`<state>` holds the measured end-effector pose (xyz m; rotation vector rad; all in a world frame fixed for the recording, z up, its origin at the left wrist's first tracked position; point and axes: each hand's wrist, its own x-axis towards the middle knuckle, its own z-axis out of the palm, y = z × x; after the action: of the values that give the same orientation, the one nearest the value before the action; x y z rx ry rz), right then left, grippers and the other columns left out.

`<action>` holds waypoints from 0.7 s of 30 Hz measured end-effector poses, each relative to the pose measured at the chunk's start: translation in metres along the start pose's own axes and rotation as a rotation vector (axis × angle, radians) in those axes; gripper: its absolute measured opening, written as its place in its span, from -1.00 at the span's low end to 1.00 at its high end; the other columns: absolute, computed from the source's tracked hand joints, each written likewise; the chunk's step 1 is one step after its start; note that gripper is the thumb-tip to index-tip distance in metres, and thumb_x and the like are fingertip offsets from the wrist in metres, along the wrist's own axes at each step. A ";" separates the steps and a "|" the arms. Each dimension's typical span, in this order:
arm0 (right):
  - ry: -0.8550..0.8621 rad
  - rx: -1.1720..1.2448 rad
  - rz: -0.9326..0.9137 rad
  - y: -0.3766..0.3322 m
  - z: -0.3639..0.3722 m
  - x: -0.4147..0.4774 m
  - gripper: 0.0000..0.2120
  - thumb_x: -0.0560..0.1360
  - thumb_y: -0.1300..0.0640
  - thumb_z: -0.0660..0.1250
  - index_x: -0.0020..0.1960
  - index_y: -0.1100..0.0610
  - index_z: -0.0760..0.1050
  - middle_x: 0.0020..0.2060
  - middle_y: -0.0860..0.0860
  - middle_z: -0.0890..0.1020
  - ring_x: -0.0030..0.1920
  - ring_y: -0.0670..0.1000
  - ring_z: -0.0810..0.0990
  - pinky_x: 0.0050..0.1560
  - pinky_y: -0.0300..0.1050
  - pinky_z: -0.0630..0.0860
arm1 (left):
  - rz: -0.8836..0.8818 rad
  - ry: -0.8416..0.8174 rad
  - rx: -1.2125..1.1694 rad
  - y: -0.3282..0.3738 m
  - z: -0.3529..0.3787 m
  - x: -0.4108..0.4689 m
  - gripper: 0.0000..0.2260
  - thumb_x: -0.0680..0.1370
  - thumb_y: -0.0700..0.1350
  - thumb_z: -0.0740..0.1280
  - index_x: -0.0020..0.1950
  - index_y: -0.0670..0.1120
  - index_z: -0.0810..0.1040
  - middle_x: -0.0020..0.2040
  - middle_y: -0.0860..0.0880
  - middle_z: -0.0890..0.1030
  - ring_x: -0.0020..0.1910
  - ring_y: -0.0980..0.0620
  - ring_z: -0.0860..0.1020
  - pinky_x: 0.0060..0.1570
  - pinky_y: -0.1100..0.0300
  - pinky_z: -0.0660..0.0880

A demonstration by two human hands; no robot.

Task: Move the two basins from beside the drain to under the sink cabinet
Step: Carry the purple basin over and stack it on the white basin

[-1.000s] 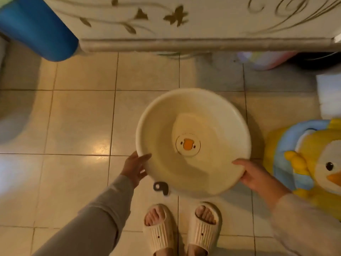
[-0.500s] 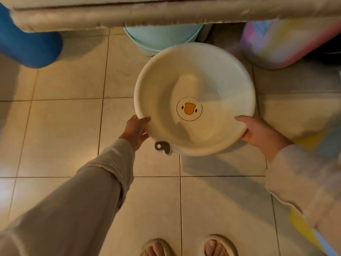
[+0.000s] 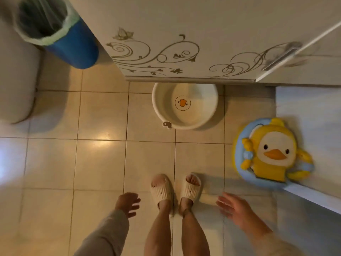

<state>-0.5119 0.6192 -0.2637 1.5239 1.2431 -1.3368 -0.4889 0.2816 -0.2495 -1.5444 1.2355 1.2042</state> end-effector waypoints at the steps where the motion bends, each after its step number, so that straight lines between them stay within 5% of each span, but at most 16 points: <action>1: 0.042 -0.004 0.010 0.019 -0.012 -0.030 -0.92 0.55 0.24 0.20 -0.08 0.17 0.47 -0.18 0.16 0.57 -0.21 0.13 0.56 -0.21 -0.05 0.47 | -0.037 -0.001 0.024 -0.022 -0.008 -0.026 -0.81 0.59 -0.20 0.14 0.12 -0.21 0.49 0.04 -0.18 0.54 -0.03 -0.12 0.47 -0.23 0.17 0.34; 4: 0.093 -0.097 -0.004 0.060 -0.041 -0.113 -0.93 0.54 0.23 0.25 -0.11 0.19 0.48 -0.18 0.19 0.59 -0.20 0.14 0.58 -0.19 -0.03 0.51 | -0.040 -0.022 0.123 -0.073 -0.025 -0.098 -0.86 0.56 -0.28 0.17 -0.17 -0.17 0.46 -0.27 -0.15 0.53 -0.33 -0.05 0.46 -0.34 0.24 0.26; 8: 0.066 -0.235 -0.074 0.084 -0.060 -0.193 -0.90 0.54 0.19 0.26 -0.07 0.23 0.50 -0.15 0.20 0.62 -0.17 0.16 0.60 -0.15 -0.02 0.54 | 0.076 0.005 0.290 -0.111 -0.046 -0.161 -0.88 0.50 -0.32 0.23 -0.19 -0.17 0.50 -0.38 -0.08 0.52 -0.43 -0.01 0.43 -0.42 0.28 0.27; 14: 0.023 -0.430 -0.201 0.063 -0.068 -0.251 -0.91 0.54 0.23 0.25 -0.04 0.22 0.52 -0.15 0.18 0.63 -0.16 0.11 0.60 -0.28 -0.09 0.49 | 0.212 -0.005 0.316 -0.088 -0.073 -0.210 -0.93 0.53 -0.23 0.24 -0.08 -0.13 0.51 -0.21 -0.11 0.59 -0.34 0.01 0.51 -0.36 0.25 0.39; 21: -0.005 -0.766 -0.308 -0.021 -0.075 -0.252 -0.89 0.55 0.27 0.24 0.05 0.27 0.46 -0.19 0.18 0.61 -0.18 0.17 0.58 -0.30 -0.04 0.48 | 0.312 0.115 -0.090 -0.096 -0.087 -0.242 -0.92 0.55 -0.23 0.23 0.00 -0.15 0.50 -0.11 -0.16 0.58 -0.32 0.03 0.50 -0.30 0.23 0.40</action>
<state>-0.5091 0.6482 -0.0014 0.8088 1.7679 -0.8627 -0.3945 0.2698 0.0085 -1.5425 1.5606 1.3995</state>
